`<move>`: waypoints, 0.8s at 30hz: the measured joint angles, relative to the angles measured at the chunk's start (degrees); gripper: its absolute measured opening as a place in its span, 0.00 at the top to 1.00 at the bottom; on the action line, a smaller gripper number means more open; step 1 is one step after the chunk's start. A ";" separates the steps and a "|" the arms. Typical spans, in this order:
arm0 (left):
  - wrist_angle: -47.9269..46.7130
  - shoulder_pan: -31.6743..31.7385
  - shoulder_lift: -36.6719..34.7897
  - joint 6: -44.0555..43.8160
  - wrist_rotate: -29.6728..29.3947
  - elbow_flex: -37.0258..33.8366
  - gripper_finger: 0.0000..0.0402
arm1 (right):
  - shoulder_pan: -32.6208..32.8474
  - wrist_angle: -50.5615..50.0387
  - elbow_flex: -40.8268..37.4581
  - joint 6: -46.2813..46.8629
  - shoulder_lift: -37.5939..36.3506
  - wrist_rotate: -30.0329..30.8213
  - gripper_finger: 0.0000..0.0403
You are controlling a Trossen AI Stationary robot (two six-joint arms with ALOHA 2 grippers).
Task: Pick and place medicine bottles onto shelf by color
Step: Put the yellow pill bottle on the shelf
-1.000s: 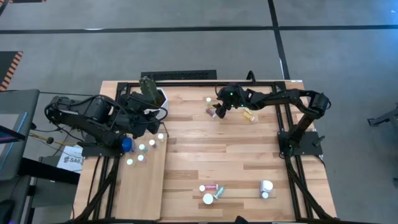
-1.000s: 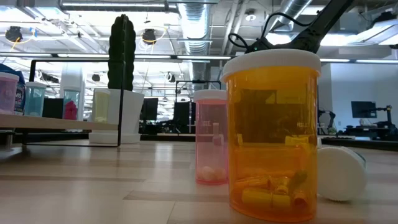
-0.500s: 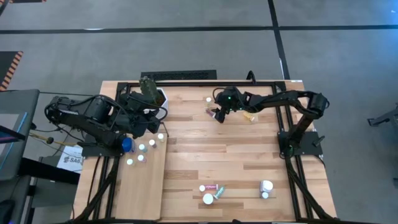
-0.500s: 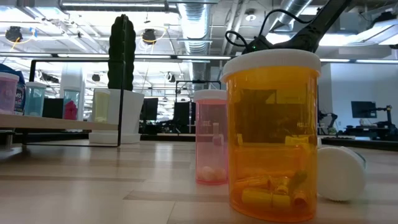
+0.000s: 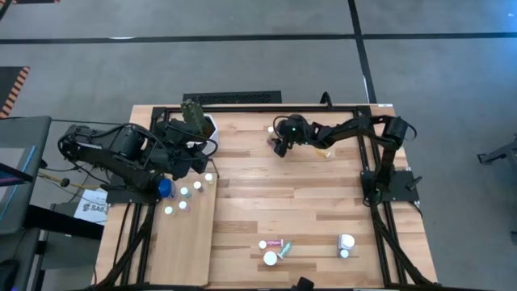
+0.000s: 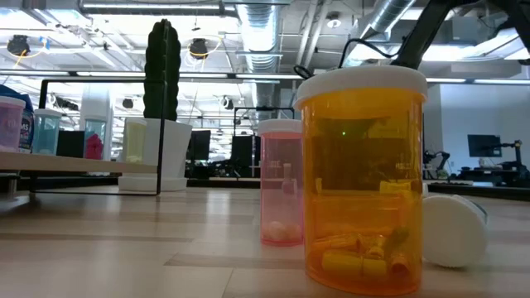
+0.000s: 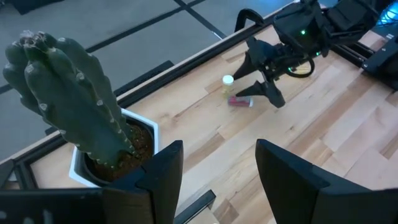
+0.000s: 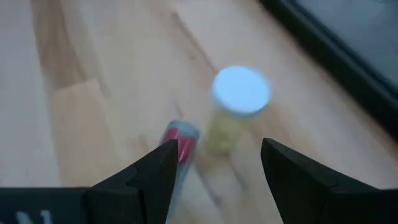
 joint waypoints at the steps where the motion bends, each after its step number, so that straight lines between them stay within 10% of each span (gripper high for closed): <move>1: -0.02 0.00 0.00 0.02 0.00 0.00 0.53 | -0.21 0.82 -0.01 0.00 -0.02 0.04 0.37; 24: -0.07 0.00 0.00 1.03 -0.44 -0.02 0.53 | -0.41 4.57 0.01 6.13 -0.09 0.03 0.37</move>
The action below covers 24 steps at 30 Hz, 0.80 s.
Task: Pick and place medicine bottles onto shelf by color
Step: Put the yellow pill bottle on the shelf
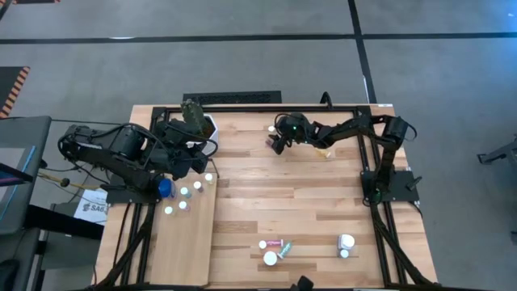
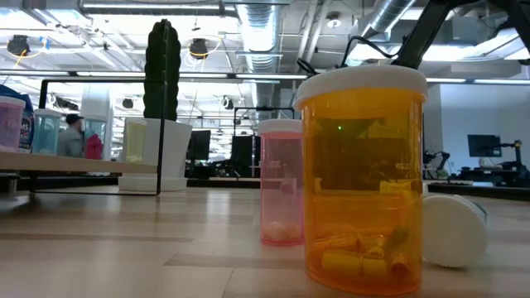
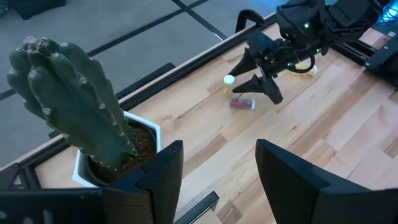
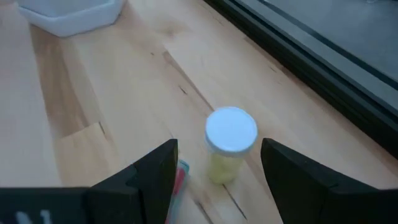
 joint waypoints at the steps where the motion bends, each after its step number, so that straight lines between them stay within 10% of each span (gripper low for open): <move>1: 0.01 0.00 0.00 0.00 0.00 0.00 0.53 | -0.05 0.13 0.00 0.00 0.00 0.00 0.37; 24: 0.01 0.00 0.02 -0.02 0.26 0.00 0.53 | -1.01 -2.40 7.26 -7.68 6.40 0.78 0.44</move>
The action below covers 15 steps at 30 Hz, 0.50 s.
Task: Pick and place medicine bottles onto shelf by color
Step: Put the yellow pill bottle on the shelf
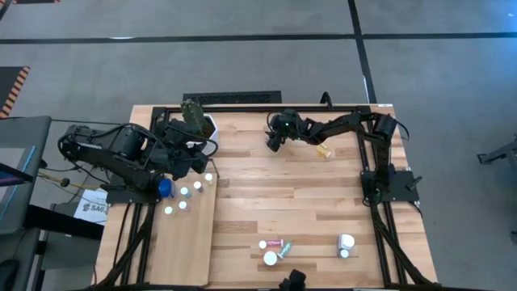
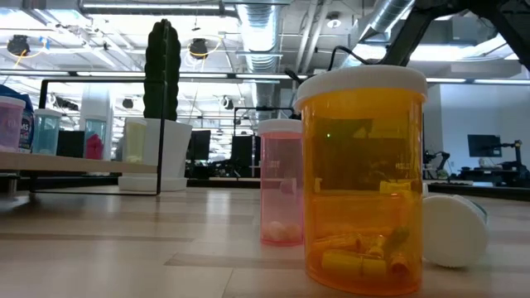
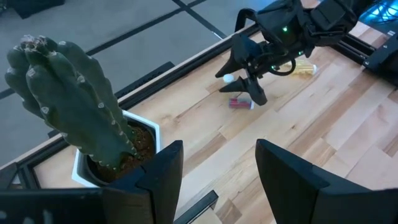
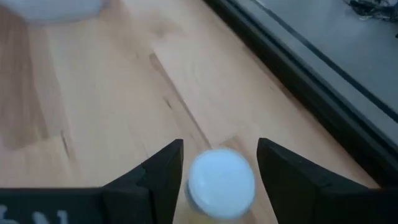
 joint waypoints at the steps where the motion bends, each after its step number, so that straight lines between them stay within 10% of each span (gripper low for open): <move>1: -0.01 0.00 0.00 0.00 0.00 0.00 0.53 | -0.02 -0.64 -0.02 -0.68 -0.02 0.00 0.45; 15: -0.05 0.02 0.00 0.00 0.02 0.00 0.53 | -0.50 -1.48 -0.02 -4.49 -0.19 0.00 0.56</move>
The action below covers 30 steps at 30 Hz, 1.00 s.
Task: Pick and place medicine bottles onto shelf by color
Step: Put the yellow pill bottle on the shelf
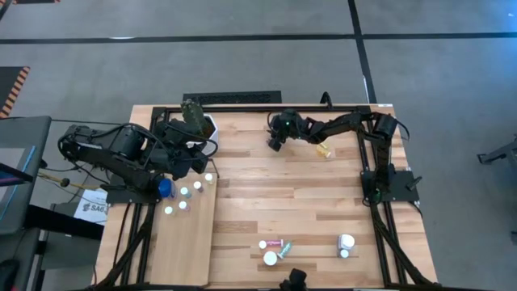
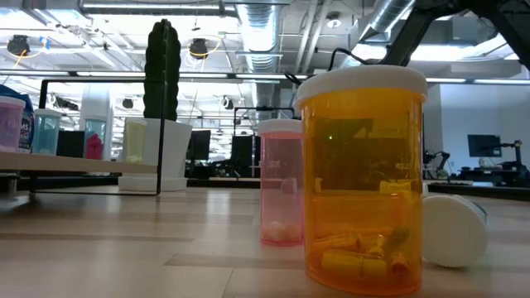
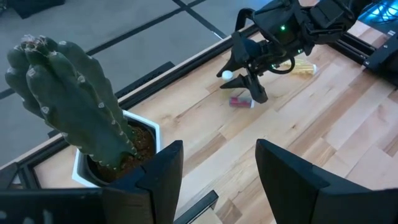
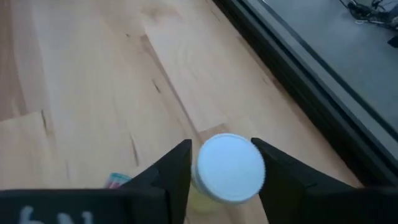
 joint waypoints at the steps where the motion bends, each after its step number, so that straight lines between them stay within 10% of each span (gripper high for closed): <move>1: -0.02 -0.02 0.00 0.00 0.00 0.00 0.53 | 0.02 -0.16 0.00 -0.48 0.00 0.00 0.59; 15: -0.69 -0.02 0.00 0.00 -0.07 0.00 0.53 | 0.83 -4.14 -0.04 -1.59 -2.96 -0.81 0.73; 30: 25.86 0.05 0.59 22.61 -1.31 -0.02 0.53 | 6.44 -24.62 -0.02 -1.87 -34.06 -1.03 0.72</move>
